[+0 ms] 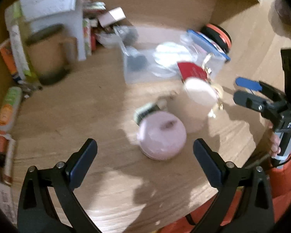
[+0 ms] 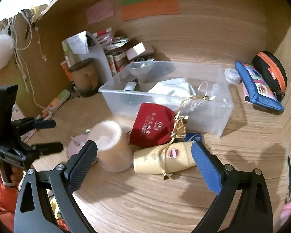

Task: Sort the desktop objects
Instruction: 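Move both grippers back toward the pink jar and white candle on the desk, then grasp the pink round jar with the left gripper while the right grasps the white candle jar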

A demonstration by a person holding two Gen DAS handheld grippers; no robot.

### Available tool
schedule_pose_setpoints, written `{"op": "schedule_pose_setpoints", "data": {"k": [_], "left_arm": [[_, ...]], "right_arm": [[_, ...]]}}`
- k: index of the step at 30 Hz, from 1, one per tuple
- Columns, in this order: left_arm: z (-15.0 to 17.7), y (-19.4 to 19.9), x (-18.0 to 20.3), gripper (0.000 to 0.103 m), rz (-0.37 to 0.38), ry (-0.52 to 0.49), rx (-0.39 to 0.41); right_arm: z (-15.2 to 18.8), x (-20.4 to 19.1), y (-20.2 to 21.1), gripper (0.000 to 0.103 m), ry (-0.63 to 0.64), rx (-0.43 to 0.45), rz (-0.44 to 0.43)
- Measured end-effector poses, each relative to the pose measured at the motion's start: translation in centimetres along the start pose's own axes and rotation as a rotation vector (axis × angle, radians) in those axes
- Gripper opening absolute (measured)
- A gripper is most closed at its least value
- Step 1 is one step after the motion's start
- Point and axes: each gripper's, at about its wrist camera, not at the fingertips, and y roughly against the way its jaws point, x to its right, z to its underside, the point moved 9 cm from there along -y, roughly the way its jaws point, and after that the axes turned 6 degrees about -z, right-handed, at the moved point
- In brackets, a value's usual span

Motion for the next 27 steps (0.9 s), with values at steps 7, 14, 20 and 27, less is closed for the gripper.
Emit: {"op": "schedule_pose_setpoints", "data": {"k": [7,14,20,27], "left_arm": [[0.5,-2.6,0.5,0.1,-0.004,0.022,-0.041],[0.6,-3.0,0.3,0.097,-0.023,0.029,-0.03],[0.5,-3.3,0.6,0.084,-0.06,-0.016,-0.022],[0.2,-3.7,0.5,0.081,-0.099,-0.033,-0.013]], "right_arm": [[0.8,-2.4,-1.6,0.083,0.057,-0.044,-0.039],[1.4,-4.3,-4.0,0.08,0.12,-0.081,-0.052],[1.6,-4.9,-6.4,0.065,0.15,-0.131,-0.051],[1.4,-4.8,-7.4,0.055,0.168,-0.135,-0.034]]}}
